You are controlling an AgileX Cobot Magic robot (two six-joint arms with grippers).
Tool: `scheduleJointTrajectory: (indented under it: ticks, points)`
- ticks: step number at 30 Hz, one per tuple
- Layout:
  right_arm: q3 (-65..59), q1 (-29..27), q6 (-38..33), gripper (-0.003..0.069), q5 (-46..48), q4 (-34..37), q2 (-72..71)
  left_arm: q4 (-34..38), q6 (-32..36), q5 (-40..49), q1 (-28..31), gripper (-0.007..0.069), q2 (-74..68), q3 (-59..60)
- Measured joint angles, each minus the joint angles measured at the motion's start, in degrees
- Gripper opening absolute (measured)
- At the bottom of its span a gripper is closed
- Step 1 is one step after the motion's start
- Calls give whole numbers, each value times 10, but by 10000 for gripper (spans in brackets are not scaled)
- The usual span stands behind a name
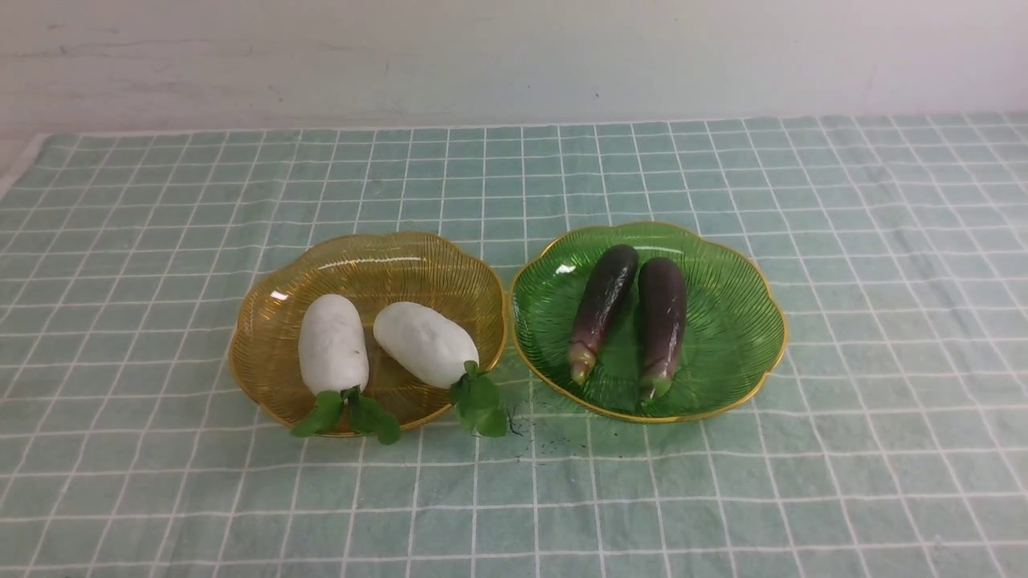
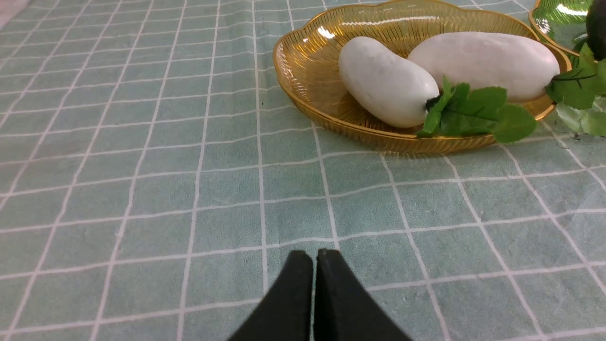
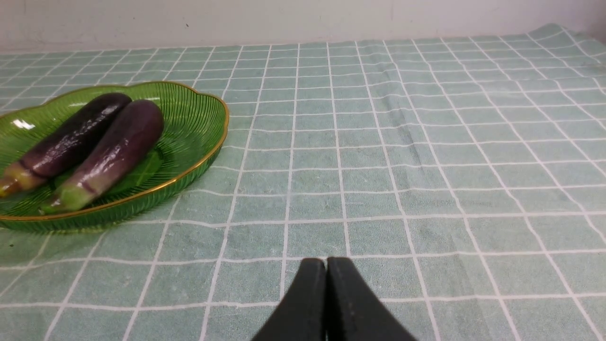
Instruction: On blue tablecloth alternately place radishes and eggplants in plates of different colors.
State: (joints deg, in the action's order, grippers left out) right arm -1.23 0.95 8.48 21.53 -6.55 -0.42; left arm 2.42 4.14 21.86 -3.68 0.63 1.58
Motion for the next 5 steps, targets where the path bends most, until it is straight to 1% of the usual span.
scheduleJointTrajectory:
  ticks: [5]
  points:
    - [0,0,0,-15,0,0,0,0,0,0,0,-8,0,0]
